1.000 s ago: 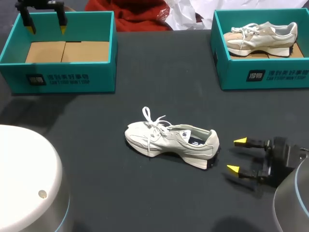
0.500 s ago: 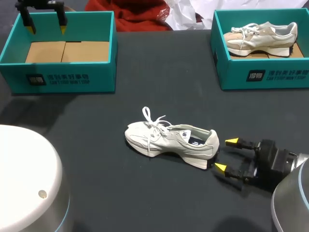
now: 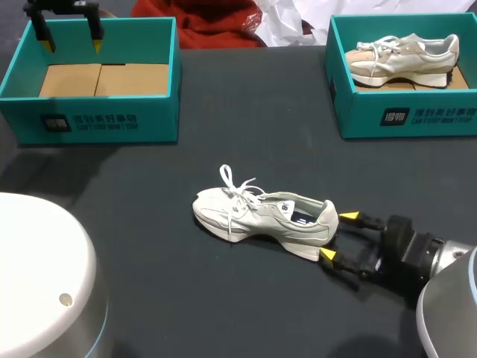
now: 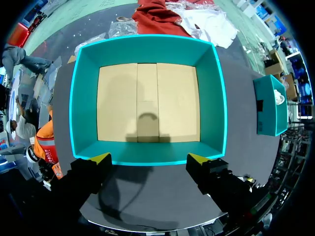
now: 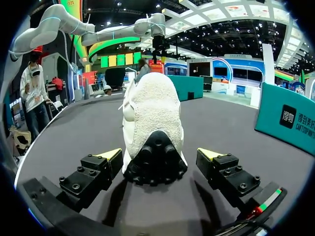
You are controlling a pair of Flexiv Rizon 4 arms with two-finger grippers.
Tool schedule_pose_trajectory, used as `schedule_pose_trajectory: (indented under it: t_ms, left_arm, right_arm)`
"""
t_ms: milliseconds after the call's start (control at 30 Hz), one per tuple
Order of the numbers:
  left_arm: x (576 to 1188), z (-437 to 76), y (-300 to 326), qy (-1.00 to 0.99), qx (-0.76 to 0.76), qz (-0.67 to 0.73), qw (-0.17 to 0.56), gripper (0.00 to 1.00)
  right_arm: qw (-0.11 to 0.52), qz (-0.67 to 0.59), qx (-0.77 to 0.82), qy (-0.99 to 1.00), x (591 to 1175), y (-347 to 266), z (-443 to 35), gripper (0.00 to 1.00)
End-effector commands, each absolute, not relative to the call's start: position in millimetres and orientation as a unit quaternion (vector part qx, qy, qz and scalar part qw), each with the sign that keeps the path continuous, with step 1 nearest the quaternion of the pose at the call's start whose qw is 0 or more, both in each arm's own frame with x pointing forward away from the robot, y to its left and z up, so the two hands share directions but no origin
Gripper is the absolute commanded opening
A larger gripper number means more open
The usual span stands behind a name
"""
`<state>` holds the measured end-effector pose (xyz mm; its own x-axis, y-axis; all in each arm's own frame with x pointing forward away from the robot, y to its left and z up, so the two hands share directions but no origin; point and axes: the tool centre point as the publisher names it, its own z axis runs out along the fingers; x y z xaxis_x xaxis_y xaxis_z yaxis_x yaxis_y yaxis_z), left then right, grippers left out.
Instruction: Take the shoe out of the shoebox, open the shoe tongue, remove and reinsert the insole, then place the shoe into the shoebox
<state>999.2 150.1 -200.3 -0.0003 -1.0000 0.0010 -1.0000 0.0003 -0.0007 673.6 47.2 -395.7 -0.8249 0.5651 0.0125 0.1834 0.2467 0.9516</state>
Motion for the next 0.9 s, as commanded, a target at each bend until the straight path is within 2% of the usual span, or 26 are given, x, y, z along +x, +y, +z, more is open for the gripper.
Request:
schedule_pose_trajectory:
  t_ms: [33,900]
  left_arm:
    - [999.4,-200.1,150.1,-0.707,0.707,0.000,0.000,1.00]
    - [999.4,-200.1,150.1,-0.707,0.707,0.000,0.000,1.00]
  right_arm:
    - [0.167,0.561,0.245,0.773,677.5,54.7,-399.1,1.00]
    - [0.147,0.568,0.228,0.777,694.1,82.0,-404.6,1.00]
